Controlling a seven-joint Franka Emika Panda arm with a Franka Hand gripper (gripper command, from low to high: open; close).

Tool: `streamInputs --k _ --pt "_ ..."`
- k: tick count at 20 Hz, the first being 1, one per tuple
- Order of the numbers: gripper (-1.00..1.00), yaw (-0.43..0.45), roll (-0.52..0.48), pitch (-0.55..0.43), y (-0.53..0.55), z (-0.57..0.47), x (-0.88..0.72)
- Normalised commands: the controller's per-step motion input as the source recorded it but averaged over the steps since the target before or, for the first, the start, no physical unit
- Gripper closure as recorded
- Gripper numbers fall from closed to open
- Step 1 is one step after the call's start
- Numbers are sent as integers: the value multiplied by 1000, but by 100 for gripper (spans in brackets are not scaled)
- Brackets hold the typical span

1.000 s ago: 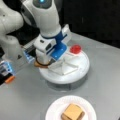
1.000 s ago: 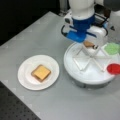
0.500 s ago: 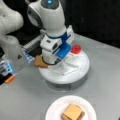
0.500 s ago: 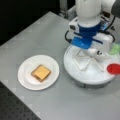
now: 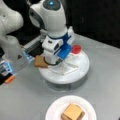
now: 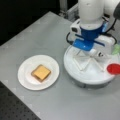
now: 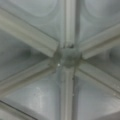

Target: Ingredient selection for cheeseburger or sandwich

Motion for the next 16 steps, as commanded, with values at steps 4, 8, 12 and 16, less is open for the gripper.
streamInputs --k 4,8,12,16 --pt "-100 20 -83 -160 63 -149 -122" --pt "-100 40 -87 -146 73 -128 -107" --pt "-100 31 -97 -139 114 -123 -90" --pt "-100 26 -94 -128 144 -109 -80"
